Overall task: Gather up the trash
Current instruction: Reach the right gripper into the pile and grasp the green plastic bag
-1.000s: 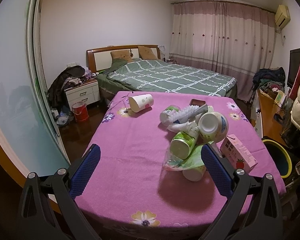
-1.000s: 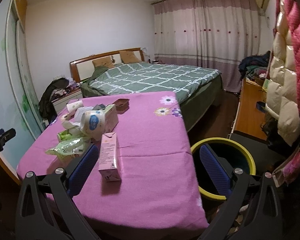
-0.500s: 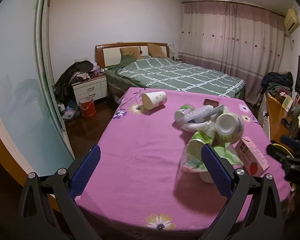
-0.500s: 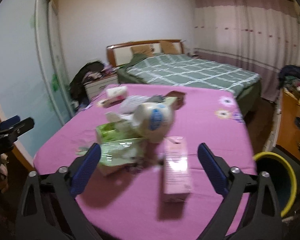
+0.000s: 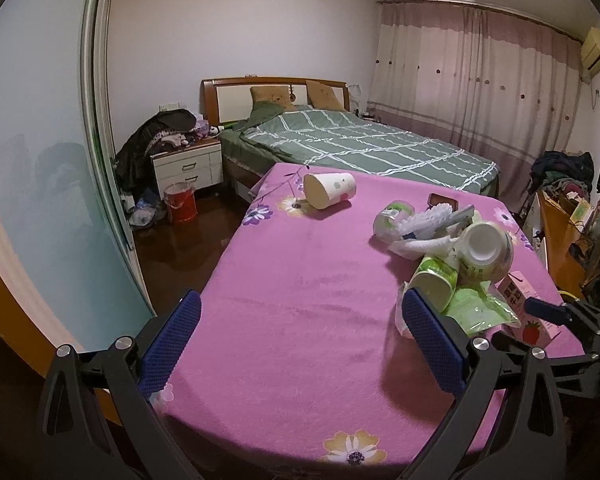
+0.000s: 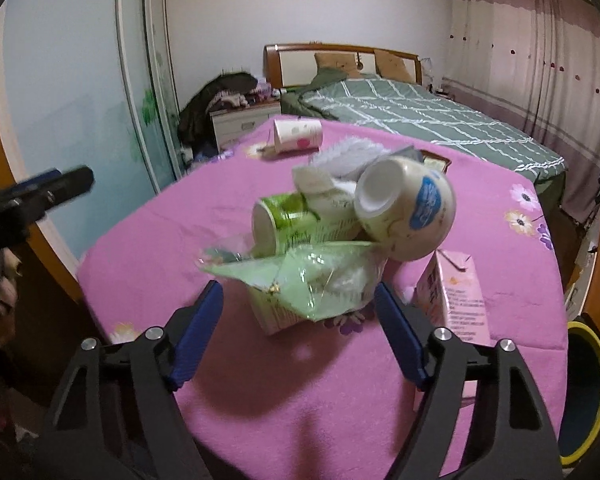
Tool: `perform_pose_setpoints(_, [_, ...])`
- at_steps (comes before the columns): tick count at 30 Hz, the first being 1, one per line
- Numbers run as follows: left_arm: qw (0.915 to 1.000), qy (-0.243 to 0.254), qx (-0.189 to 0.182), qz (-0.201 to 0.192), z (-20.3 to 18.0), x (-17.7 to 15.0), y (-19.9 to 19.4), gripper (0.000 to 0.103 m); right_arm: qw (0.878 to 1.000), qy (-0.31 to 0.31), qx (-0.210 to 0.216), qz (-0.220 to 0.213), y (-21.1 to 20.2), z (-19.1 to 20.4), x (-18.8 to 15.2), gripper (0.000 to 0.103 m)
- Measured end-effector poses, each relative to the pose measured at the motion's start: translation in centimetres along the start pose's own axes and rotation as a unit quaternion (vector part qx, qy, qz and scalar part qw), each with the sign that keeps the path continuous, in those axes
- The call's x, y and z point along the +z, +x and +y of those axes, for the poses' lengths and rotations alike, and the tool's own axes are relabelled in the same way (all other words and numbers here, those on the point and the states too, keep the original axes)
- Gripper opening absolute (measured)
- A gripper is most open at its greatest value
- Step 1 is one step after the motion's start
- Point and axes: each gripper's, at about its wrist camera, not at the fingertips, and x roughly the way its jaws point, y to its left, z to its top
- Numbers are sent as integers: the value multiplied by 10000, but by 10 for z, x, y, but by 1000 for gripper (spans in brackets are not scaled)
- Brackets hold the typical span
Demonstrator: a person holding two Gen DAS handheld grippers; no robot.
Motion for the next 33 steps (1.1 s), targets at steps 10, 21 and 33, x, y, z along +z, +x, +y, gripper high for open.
perform_pose_setpoints(10, [10000, -41, -33, 42, 3, -6, 4, 99, 9998, -164, -84, -48, 14, -1, 8, 18])
perform_pose_setpoints(21, [9999, 55, -124, 102, -2, -7, 3, 99, 9991, 14, 386, -163, -6, -8, 19, 6])
perform_pose_setpoints(33, [9997, 142, -176, 129, -12, -5, 3, 99, 9963, 273, 692, -428, -26, -15, 37, 3])
